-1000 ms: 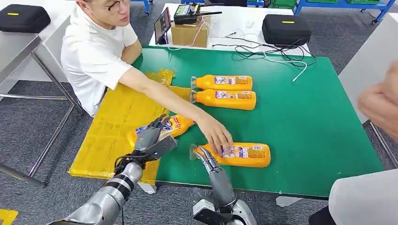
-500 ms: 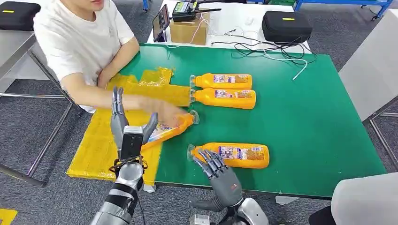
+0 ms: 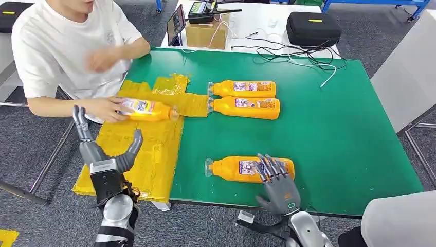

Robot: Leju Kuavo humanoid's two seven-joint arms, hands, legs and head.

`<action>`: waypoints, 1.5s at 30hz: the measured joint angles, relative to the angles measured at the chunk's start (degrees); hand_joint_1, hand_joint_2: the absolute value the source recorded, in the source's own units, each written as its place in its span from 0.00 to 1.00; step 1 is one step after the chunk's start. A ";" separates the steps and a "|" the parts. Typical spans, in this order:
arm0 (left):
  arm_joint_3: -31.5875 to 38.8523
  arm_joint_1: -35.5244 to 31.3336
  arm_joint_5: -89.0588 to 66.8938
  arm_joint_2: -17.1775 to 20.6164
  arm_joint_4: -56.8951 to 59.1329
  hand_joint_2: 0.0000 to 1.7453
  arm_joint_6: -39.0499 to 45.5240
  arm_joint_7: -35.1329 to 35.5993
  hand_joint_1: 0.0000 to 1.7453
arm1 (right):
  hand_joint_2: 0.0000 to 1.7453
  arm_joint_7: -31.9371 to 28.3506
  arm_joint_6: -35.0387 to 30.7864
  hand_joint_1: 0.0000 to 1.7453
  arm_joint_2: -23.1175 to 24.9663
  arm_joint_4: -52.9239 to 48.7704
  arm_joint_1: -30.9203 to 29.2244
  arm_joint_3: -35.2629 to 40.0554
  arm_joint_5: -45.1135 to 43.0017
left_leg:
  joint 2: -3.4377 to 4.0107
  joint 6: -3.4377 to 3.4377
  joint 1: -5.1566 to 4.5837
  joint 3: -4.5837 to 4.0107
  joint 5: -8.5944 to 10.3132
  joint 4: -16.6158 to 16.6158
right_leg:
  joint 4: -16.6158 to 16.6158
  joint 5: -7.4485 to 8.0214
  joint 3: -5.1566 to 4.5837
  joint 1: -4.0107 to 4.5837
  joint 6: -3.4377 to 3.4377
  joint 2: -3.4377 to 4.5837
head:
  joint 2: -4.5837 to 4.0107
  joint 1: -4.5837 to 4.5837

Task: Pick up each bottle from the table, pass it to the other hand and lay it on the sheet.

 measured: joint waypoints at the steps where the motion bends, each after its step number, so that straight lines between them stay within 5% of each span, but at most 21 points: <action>1: -0.15 0.68 0.79 -0.11 -0.59 1.00 0.00 0.00 0.00 | 1.00 0.33 0.26 0.00 -0.22 0.00 -0.48 0.00 -0.70 | 0.01 0.00 0.00 0.00 0.00 0.00 | 0.00 0.00 -0.01 0.00 0.00 0.00 | -0.02 0.02; 26: -4.35 1.79 2.40 -0.28 -0.76 1.00 -0.02 1.52 0.00 | 1.00 2.86 6.73 0.00 -0.26 7.44 -9.19 1.03 -6.47 | 0.08 0.00 0.00 -0.05 0.01 0.00 | 0.01 0.04 -0.06 0.00 0.04 0.08 | -0.02 0.00; 29: -5.29 1.71 2.01 -0.28 -0.30 1.00 -0.02 3.32 0.00 | 1.00 6.77 14.20 0.00 0.83 11.29 -12.99 1.20 -7.36 | 0.13 0.00 0.00 -0.02 0.03 0.00 | 0.01 0.07 -0.06 0.00 0.05 0.12 | -0.02 0.02; 30: -5.44 1.72 1.66 -0.28 -0.22 1.00 -0.02 3.81 0.00 | 1.00 7.98 17.77 0.28 1.05 12.44 -14.39 1.36 -7.43 | 0.13 0.00 0.01 -0.01 0.03 0.00 | 0.01 0.07 -0.06 0.00 0.05 0.12 | -0.02 0.00; 31: -5.62 1.72 1.24 -0.28 -0.08 1.00 -0.02 4.37 0.00 | 1.00 9.56 22.35 0.72 1.14 13.91 -15.97 1.66 -7.30 | 0.16 0.00 0.00 0.01 0.04 0.01 | 0.01 0.07 -0.06 0.00 0.05 0.13 | 0.00 0.00; 34: -5.94 1.68 0.43 -0.28 0.37 1.00 -0.02 4.66 0.00 | 1.00 11.65 30.13 0.76 1.27 17.72 -20.31 2.99 -7.69 | 0.37 0.00 0.01 0.24 0.02 0.01 | 0.00 0.08 0.05 0.01 0.06 0.30 | -0.02 -0.02; 36: -6.12 1.58 0.15 -0.28 0.75 1.00 -0.02 4.81 0.00 | 1.00 12.87 32.66 1.00 1.29 20.09 -22.58 4.02 -7.10 | 0.37 0.00 0.01 0.32 0.00 0.00 | -0.02 0.07 0.11 0.01 0.06 0.30 | -0.02 0.00; 45: -7.04 1.24 -3.00 -0.26 2.06 1.00 -0.02 6.42 0.00 | 1.00 18.12 36.02 1.00 1.14 25.79 -27.97 9.03 -5.46 | 0.36 0.05 0.00 0.47 0.06 0.01 | -0.03 0.17 0.26 -0.01 0.16 0.29 | -0.02 0.00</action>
